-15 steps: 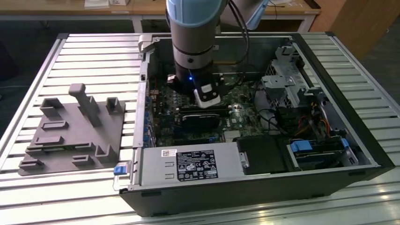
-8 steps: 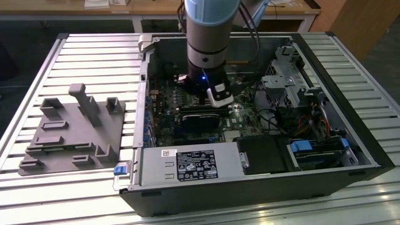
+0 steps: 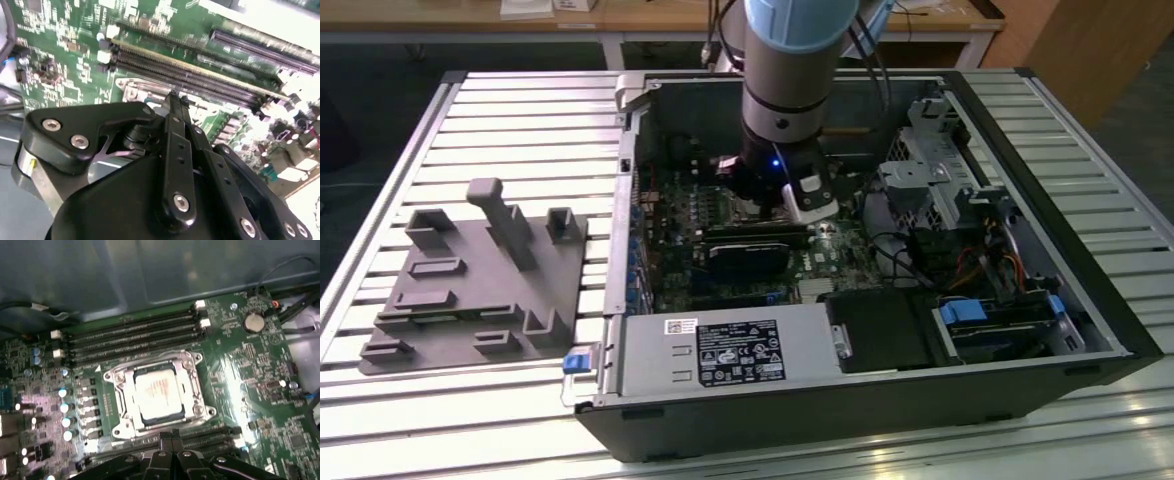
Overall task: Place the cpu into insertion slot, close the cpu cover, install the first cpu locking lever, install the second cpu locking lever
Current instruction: 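Install the second cpu locking lever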
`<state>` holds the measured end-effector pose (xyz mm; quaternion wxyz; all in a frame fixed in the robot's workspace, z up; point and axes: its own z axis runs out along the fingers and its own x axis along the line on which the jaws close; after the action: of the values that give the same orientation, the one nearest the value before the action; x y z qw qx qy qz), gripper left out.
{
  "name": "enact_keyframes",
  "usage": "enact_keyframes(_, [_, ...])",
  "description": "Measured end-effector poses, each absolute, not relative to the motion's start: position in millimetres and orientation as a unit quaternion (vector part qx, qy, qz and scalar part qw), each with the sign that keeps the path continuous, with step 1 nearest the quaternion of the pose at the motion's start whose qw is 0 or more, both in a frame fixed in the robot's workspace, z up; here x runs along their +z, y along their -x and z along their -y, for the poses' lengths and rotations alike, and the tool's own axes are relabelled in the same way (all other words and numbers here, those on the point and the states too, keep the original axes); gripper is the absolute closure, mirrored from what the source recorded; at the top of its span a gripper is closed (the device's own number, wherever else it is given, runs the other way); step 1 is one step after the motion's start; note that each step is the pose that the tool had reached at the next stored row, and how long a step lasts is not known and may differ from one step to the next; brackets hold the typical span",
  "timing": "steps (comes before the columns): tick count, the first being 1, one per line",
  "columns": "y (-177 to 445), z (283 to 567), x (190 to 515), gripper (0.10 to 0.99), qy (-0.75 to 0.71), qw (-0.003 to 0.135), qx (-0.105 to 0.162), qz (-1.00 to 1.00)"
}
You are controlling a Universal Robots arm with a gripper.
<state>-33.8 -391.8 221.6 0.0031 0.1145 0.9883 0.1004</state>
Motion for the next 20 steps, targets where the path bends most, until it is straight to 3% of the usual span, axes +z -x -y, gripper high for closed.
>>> enact_keyframes(20, [33.7, 356.2, 218.3, 0.98, -0.11, 0.004, 0.09, -0.99])
